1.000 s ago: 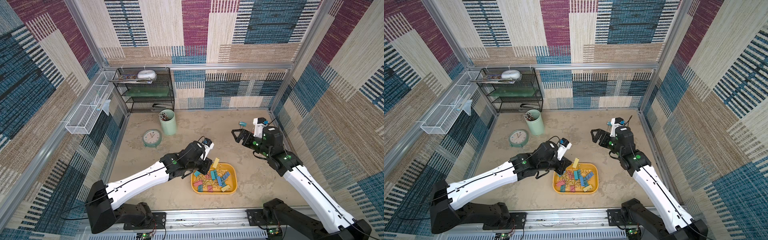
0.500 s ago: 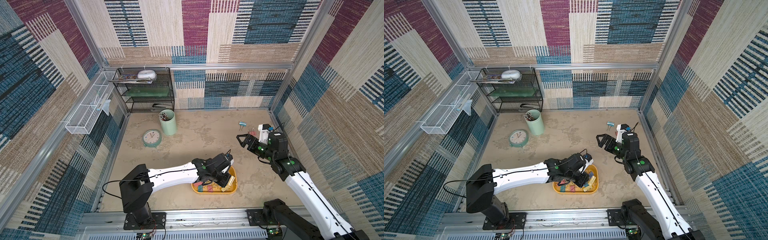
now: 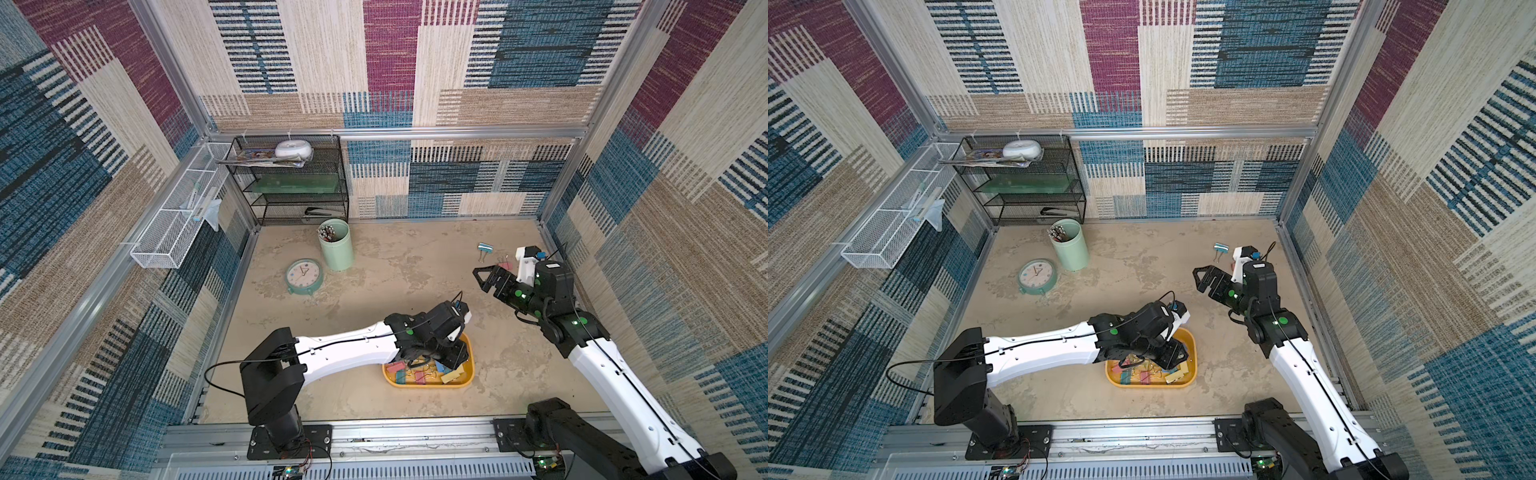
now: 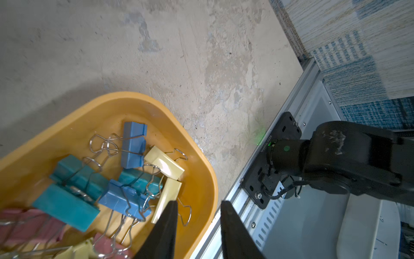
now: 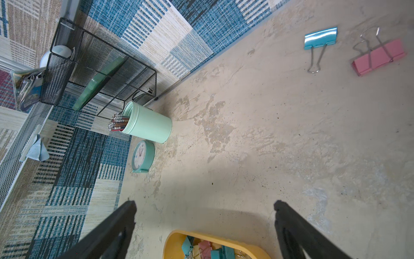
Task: Put the binder clips in the storage box
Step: Place the binder clip in the storage box, then pick up the binder clip at the center of the board.
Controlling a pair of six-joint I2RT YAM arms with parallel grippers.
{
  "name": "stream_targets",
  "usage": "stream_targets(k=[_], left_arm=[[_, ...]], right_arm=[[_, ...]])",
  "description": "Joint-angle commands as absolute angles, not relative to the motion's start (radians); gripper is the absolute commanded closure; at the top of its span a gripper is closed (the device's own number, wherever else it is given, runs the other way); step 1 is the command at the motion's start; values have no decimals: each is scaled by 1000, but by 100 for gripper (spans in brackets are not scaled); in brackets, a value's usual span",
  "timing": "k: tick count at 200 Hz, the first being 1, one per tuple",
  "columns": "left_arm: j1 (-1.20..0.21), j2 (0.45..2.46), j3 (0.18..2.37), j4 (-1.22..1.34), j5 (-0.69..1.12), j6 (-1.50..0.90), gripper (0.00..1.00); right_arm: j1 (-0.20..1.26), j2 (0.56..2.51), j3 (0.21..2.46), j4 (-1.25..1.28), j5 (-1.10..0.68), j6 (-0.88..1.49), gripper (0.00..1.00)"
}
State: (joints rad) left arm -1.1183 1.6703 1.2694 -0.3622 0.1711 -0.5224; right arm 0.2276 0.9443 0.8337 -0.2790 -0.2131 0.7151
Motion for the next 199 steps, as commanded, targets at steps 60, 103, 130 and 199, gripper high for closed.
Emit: stream_targets(k=[60,103,130,199], left_arm=[[-710,1236,1434,-616,126,-138,22],[-587,1167,1262,-481,189,-124,1],[-568,1179,1214,-440,309,-160,1],[-553,1205,1198,-428,370,-181,1]], right_arm=[[170,1373,1136,-331,-11,555,6],[152,1779,1459,-446,156,462,7],[145,2090,1797,-597,268,519,3],[125,2582,2360,-841,386,611,5]])
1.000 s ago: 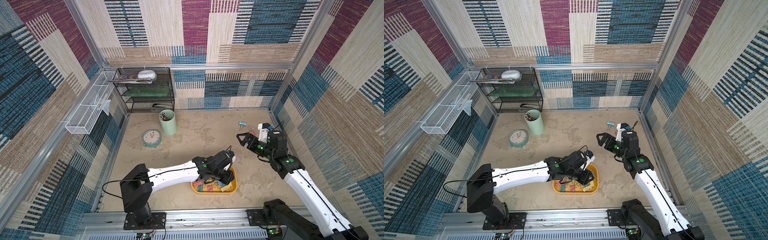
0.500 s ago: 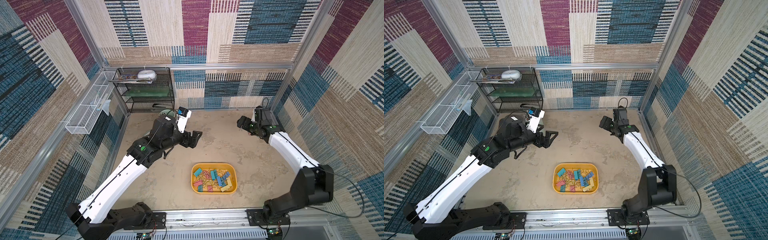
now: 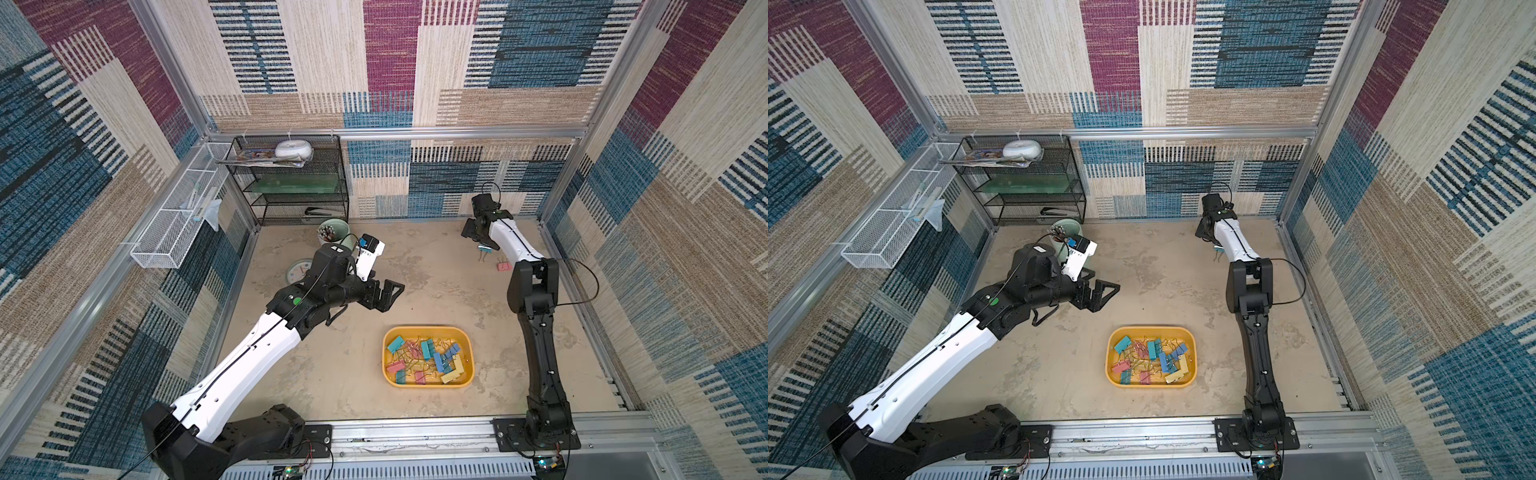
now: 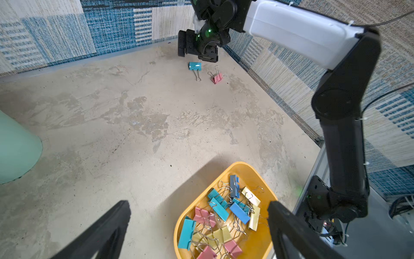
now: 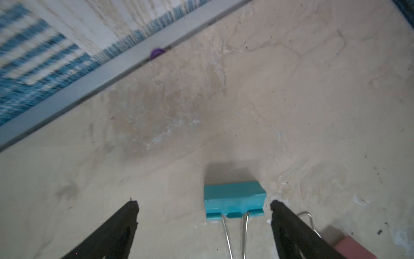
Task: Put the binder clips in the storage box
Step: Pick up the binder clip at the center of the board.
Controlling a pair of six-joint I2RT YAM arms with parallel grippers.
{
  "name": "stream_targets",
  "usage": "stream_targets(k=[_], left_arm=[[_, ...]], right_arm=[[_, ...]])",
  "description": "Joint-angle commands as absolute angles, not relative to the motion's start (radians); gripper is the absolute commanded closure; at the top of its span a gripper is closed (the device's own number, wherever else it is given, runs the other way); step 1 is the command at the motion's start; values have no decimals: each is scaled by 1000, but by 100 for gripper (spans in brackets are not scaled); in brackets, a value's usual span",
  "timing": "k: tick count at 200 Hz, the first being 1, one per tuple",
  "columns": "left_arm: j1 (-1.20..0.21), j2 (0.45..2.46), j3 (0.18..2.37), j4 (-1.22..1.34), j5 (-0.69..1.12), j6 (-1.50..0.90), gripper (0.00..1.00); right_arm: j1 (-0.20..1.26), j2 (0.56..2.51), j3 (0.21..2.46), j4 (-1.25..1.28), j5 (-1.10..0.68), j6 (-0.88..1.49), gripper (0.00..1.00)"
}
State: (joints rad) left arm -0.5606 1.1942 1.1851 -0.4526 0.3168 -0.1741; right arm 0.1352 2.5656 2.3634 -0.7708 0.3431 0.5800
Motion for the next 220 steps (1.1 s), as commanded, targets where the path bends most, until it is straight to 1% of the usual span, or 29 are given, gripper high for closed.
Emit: stream_targets(k=[1,11,20,41,59,76,97,117,137,163,194,220], left_arm=[[-553,1204,1199,-430,370,-181,1],[-546,1204,1201,-434,371,-181,0],[-542,1199,1197,-428,373,-183,1],[-536,1197,1186,-409,390,-189,1],[-533,1200,1185,-405,400,-186,1],[-531,1204,1183,-402,403,-187,1],[-530,1205,1180,-396,408,-188,0],[-529,1208,1178,-390,423,-189,0],[-531,1210,1174,-379,442,-196,1],[-529,1213,1172,-370,460,-200,0],[-530,1208,1168,-368,456,-196,1],[-530,1210,1161,-361,454,-185,1]], right_arm=[[125,2580,2355,-838,385,611,5],[120,2564,2299,-795,361,608,5],[118,2542,2243,-740,333,593,9],[119,2515,2162,-674,323,572,24],[117,2517,2158,-667,314,563,36],[117,2519,2164,-663,297,540,49],[117,2509,2188,-683,263,504,59],[119,2462,2191,-709,221,493,63],[130,2336,2082,-664,200,475,64],[159,2098,1830,-569,172,436,63],[208,1762,1497,-483,116,420,63],[267,1479,1262,-448,20,397,64]])
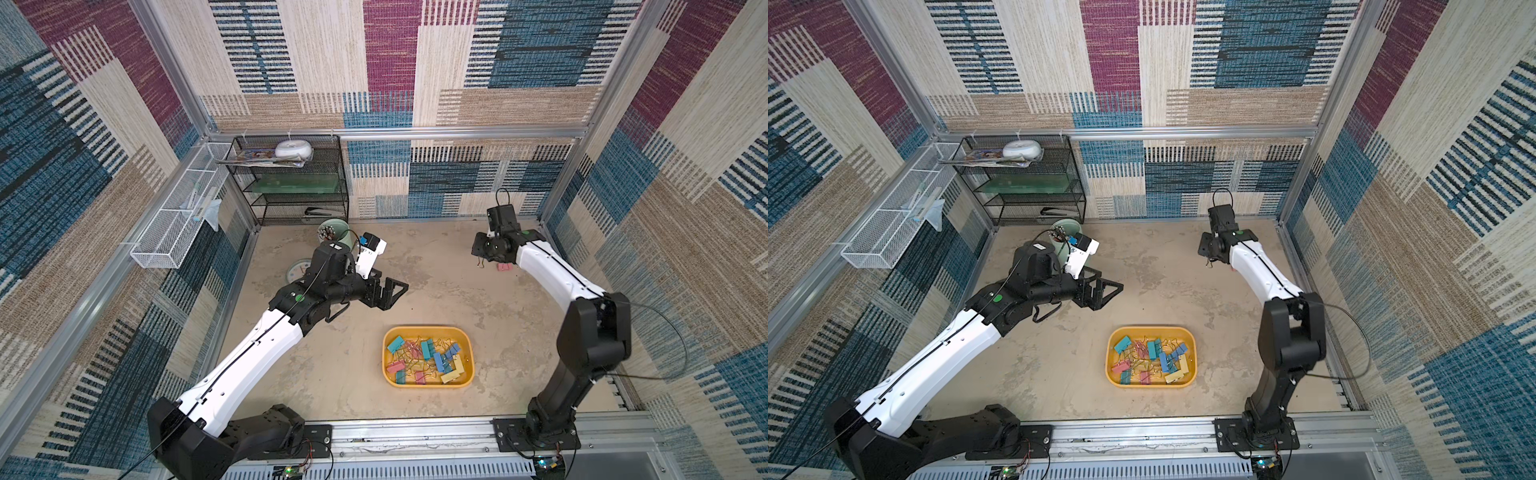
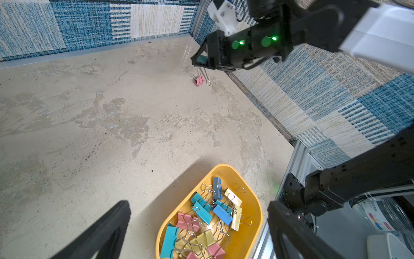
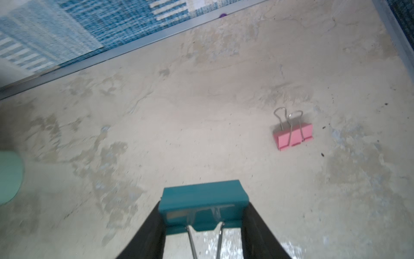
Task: Put the binder clips in the storage box
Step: Pick up the binder clip at the center of the board, then place the binder clip in the storage box.
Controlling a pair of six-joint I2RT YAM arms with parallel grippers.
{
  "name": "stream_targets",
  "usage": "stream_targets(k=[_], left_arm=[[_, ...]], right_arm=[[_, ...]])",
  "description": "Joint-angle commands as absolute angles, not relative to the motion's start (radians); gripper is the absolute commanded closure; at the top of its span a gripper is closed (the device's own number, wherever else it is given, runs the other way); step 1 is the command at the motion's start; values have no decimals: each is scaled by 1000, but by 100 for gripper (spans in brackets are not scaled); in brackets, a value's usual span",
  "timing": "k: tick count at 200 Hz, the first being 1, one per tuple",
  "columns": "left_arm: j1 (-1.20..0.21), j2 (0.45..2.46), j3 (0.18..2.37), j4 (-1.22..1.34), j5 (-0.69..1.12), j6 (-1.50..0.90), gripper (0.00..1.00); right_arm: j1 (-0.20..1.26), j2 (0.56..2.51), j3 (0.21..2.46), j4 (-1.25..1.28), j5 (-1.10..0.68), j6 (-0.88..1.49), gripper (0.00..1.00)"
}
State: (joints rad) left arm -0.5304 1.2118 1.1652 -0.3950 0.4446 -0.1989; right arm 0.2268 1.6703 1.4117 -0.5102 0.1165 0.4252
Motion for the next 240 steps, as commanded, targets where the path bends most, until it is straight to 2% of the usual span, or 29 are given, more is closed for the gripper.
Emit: stream_targets(k=[1,37,70,98,132,180,193,215,240], left_arm=[[-530,1210,1160,-361,454,-184,1],[-531,1222,1160,-352,542,-157,1],[-532,1237,1147,-314,654,-170,1],[-534,1240,1140,-305,650,-171,0],[-533,1197,1113,-298,493,-171,1],[-533,1153,1087,-274,456,-160,1],[-534,1160,1094,-282,464,-162,1],[-533,1172,1097,-283,472,-170,1],[-534,1175,1100,-286,477,-169,1]], right_arm=[[270,1469,1254,-448,18,398,65],[414,1154,1006,-460,-60,433,69],[564,1036,867,-501,-102,525,71],[681,1036,793,-464,-161,570,72],[845,1139,808,-420,-111,599,72],[895,1244,773,-372,-124,612,68],[900,1252,770,-373,-118,611,62],[903,1246,772,-357,-115,614,44],[905,1225,786,-342,-103,610,30]])
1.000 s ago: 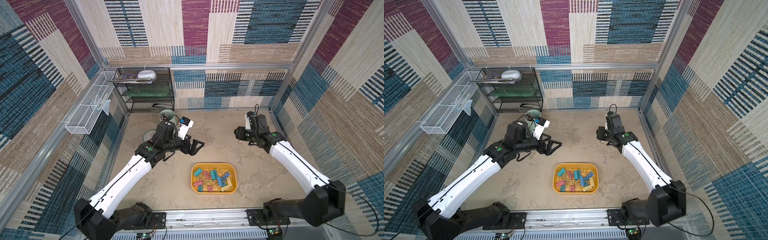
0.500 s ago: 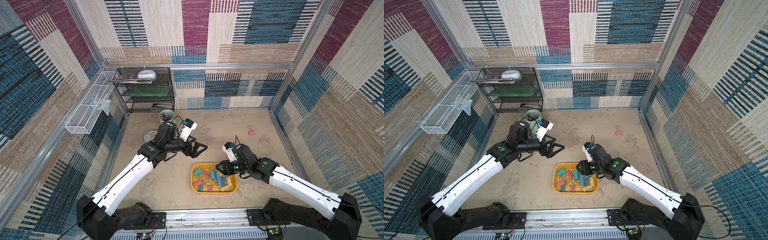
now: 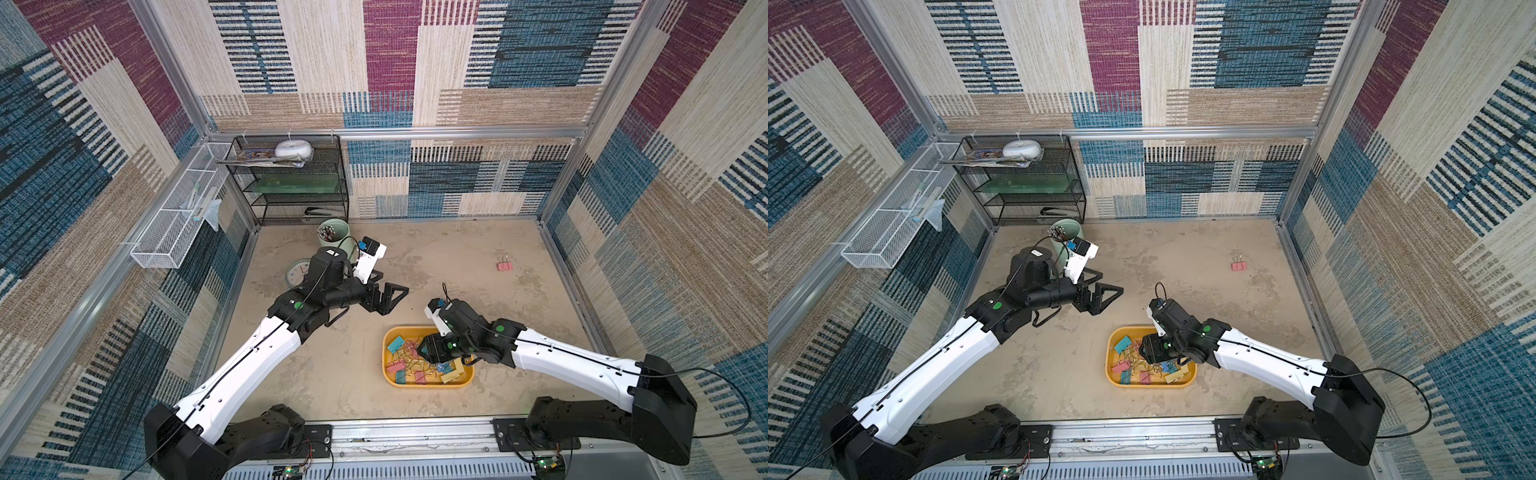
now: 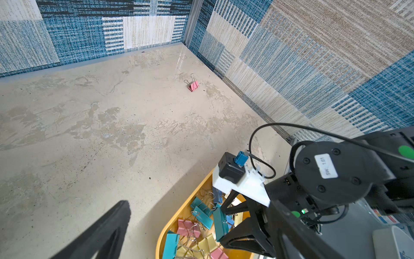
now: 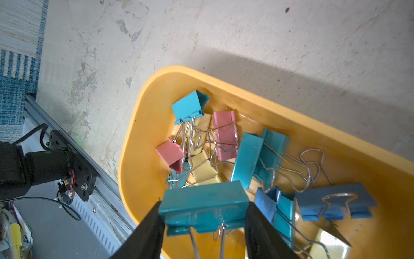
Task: Put the binder clips in the storage box
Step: Place the binder clip in the storage box, then pick up the binder clip at the center of the board.
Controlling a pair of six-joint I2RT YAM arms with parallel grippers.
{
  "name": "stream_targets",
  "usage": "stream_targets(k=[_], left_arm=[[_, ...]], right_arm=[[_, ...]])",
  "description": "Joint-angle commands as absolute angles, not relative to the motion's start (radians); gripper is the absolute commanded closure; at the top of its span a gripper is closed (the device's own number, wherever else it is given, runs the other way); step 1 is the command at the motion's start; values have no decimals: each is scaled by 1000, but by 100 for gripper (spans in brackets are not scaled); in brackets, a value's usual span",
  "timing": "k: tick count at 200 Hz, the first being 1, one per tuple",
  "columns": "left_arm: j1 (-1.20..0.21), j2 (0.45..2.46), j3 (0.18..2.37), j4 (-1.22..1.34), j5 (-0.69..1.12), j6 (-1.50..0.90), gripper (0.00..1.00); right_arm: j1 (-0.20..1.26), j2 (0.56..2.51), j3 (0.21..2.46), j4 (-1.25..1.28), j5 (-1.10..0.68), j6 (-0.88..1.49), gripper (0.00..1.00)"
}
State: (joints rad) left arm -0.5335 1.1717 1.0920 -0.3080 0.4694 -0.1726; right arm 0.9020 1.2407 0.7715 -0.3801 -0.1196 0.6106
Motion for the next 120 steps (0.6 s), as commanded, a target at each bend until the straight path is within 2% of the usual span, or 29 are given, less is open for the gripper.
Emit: stream_targets(k=[1,36,57,92,120], left_arm=[[-534,1174,1099,-286,478,-169,1],[-534,1173,1100,-278,508,-175,0],[-534,1175,1097,-271,524,-182,0],[-534,1179,1100,-269,541,-196,1],[-534,1179,1101,-267,550,-201,0]], right_arm=[[903,1224,787,-342,-102,610,29],[891,1197,829,-353,19,613,9],[800,1171,868,-331,77,593,1],[484,1179,910,-261,115,595,2],[256,1331,1009,-271,198,622,6]])
